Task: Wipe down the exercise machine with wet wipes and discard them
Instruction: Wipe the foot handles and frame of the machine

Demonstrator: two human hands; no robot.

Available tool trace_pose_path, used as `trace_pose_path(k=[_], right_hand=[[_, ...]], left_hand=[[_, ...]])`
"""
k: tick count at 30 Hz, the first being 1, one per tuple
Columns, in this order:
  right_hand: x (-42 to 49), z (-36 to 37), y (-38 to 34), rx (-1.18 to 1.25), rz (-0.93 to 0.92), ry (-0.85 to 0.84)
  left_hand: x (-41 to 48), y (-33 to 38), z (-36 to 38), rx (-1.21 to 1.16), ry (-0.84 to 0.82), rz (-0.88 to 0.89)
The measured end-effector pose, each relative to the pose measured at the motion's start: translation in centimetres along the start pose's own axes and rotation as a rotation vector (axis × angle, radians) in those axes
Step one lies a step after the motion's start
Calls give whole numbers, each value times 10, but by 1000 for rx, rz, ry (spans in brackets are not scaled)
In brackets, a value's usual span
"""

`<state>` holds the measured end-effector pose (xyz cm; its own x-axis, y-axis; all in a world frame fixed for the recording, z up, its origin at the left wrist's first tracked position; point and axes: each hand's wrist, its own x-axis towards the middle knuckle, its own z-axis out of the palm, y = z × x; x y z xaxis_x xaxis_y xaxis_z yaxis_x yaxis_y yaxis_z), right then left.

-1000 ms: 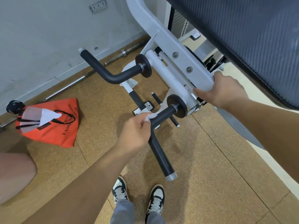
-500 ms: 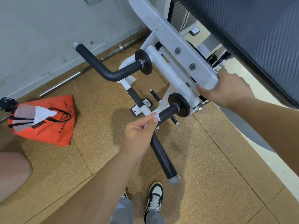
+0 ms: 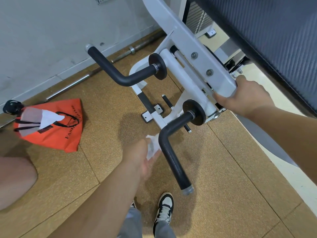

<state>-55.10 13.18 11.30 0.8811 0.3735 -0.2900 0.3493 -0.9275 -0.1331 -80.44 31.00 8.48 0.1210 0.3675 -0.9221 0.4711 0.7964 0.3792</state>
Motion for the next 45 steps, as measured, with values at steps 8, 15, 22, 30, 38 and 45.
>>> trace_pose_path(k=[8,15,22,30,38,45], right_hand=[[0,0,1,-22,-18,13],[0,1,2,-15,-32,27],[-2,0,3,1,-41,22],[-4,-2,4,14,-37,21],[-3,-2,7,37,-43,20],[-3,-2,8,40,-62,26]], left_hand=[[-18,7,24,758,-145,953],[-5,-5,23,1108,-191,1148],[-22,-54,-29,1247,-75,1224],[-55,-48,-41,940,67,1096],[-14,-62,-20,1303,-180,1355],[-74,-129,-38,1393,-537,1496]])
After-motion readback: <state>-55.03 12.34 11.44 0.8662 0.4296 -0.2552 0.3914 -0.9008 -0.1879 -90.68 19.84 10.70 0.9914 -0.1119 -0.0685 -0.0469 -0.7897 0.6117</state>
